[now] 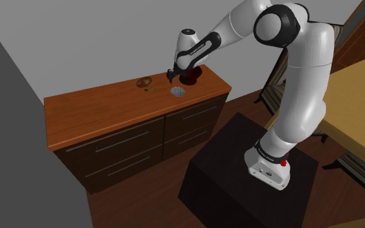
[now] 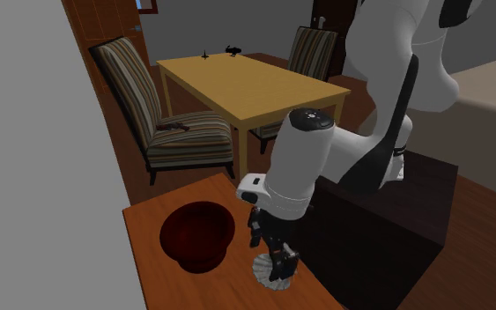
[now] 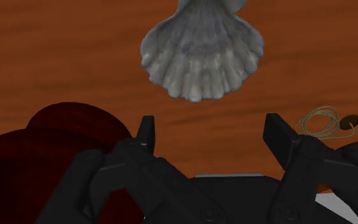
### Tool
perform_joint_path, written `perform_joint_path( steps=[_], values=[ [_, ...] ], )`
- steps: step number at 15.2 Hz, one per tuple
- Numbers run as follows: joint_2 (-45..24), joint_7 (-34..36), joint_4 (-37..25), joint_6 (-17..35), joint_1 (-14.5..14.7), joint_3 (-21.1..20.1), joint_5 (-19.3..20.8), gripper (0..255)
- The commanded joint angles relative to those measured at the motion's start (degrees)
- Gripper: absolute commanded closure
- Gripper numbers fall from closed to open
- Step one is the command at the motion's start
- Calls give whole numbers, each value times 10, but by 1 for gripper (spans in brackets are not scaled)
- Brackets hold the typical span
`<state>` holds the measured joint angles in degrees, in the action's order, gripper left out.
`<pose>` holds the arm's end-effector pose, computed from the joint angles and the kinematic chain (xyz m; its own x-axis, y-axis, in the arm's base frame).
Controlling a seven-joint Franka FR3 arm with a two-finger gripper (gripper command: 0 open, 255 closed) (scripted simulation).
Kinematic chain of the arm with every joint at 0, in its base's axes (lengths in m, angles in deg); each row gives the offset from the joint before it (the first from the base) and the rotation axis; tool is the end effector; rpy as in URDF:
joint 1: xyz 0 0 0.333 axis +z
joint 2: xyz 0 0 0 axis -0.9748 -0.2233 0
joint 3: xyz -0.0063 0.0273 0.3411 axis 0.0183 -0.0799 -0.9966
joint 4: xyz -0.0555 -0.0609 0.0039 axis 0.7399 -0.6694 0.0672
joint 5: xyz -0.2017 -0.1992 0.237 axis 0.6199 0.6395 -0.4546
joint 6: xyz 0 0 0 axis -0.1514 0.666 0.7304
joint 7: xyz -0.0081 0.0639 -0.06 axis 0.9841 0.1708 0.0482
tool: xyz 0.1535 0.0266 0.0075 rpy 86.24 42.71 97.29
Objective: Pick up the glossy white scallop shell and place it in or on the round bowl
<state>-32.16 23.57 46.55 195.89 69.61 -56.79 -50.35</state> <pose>0.6389 -0.0663 0.2407 0.9063 -0.3732 0.1983 -0.3826 -0.9239 0.0098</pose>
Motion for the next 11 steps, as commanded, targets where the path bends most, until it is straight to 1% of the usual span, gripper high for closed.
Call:
perform_joint_path(
  steps=[1,5,6,11],
  values=[
    [8,-39,21,-15,-37,-34,-56,0],
    [26,-109,69,-54,-106,-95,-165,0],
    [27,-114,72,-57,-111,-99,-173,0],
    [-5,-112,69,-28,-105,-98,-170,0]
  ],
)
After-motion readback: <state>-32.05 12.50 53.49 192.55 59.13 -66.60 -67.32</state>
